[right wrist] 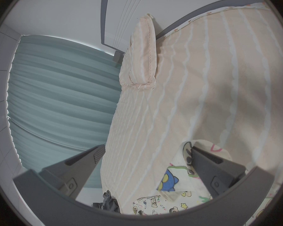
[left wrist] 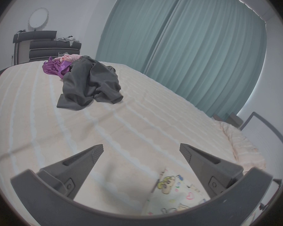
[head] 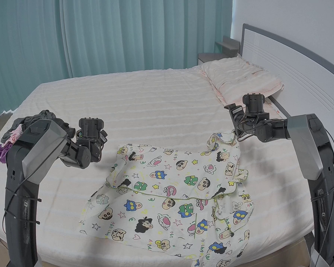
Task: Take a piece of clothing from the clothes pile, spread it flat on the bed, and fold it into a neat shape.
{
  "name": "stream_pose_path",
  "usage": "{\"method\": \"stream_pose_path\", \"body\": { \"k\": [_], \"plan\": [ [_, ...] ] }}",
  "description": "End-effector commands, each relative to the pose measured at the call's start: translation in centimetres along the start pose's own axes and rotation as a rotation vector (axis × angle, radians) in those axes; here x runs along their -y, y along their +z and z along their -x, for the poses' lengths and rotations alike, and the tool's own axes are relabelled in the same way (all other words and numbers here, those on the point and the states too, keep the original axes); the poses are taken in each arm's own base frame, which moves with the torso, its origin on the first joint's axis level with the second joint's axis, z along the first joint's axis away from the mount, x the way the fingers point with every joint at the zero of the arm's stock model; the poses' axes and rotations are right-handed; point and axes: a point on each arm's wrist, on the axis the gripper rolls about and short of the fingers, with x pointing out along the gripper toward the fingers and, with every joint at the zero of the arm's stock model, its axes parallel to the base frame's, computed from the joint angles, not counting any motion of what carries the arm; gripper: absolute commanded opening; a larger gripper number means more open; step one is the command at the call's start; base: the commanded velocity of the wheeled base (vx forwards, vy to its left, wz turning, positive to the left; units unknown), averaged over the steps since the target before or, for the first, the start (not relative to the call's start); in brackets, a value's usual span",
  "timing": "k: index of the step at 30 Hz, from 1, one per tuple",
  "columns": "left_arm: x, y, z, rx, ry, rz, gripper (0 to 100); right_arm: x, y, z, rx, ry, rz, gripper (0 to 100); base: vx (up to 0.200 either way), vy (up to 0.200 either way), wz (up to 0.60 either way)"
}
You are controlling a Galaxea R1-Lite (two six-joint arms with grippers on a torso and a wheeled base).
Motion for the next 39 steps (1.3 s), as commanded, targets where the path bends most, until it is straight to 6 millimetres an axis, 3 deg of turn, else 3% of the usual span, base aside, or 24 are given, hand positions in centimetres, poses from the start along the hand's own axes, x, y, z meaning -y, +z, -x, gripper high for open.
{"method": "stream_pose_path", "body": {
  "k": [1, 4, 7, 14, 16, 19, 23, 27, 29, 30, 31, 36, 39],
  "plan": [
    [1.3, 3.9, 3.7, 0.024, -0.068, 0.059, 100, -0.5, 1.4, 0.5, 0.02, -0.021, 0.003, 100, 0.0, 0.0, 0.0],
    [1.3, 4.5, 4.9, 0.008, -0.093, 0.075, 100, 0.6, 1.1, 0.1, 0.015, -0.074, 0.085, 100, 0.0, 0.0, 0.0],
    [1.4, 5.7, 7.6, -0.039, -0.157, 0.107, 100, 2.7, 0.7, -0.4, 0.02, -0.187, 0.219, 100, 0.0, 0.0, 0.0],
    [0.6, 6.5, 10.0, -0.083, -0.186, 0.131, 100, 2.0, 0.4, -0.1, 0.024, -0.174, 0.217, 100, 0.0, 0.0, 0.0],
    [0.0, 6.8, 11.6, -0.124, -0.214, 0.157, 100, 0.7, 0.7, 0.8, 0.004, -0.13, 0.191, 100, 0.0, 0.0, 0.0],
    [-0.3, 7.0, 13.3, -0.155, -0.239, 0.168, 100, 0.4, 0.7, 1.7, -0.039, -0.108, 0.182, 100, 0.0, 0.0, 0.0],
    [-1.2, 7.3, 15.5, -0.207, -0.273, 0.19, 100, 1.9, 0.8, 3.0, -0.056, -0.138, 0.295, 100, 0.0, 0.0, 0.0],
    [-2.1, 6.9, 18.0, -0.279, -0.32, 0.186, 100, 4.4, 1.9, 5.4, -0.083, -0.157, 0.405, 100, 0.0, 0.0, 0.0],
    [-2.4, 6.5, 19.7, -0.317, -0.346, 0.192, 100, 6.2, 2.7, 7.6, -0.119, -0.121, 0.475, 100, 0.0, 0.0, 0.0],
    [-2.4, 6.5, 19.7, -0.317, -0.346, 0.192, 100, 6.2, 2.7, 7.6, -0.119, -0.121, 0.475, 100, 0.0, 0.0, 0.0],
    [-2.5, 6.3, 20.9, -0.337, -0.356, 0.224, 100, 7.3, 3.3, 9.9, -0.136, -0.075, 0.535, 100, 0.0, 0.0, 0.0],
    [-3.0, 5.1, 23.1, -0.396, -0.369, 0.246, 100, 9.6, 4.7, 13.8, -0.113, -0.061, 0.606, 100, 0.0, 0.0, 0.0],
    [-3.3, 4.2, 24.3, -0.424, -0.386, 0.228, 100, 11.0, 4.4, 15.5, -0.16, -0.087, 0.622, 100, 0.0, 0.0, 0.0]
  ]
}}
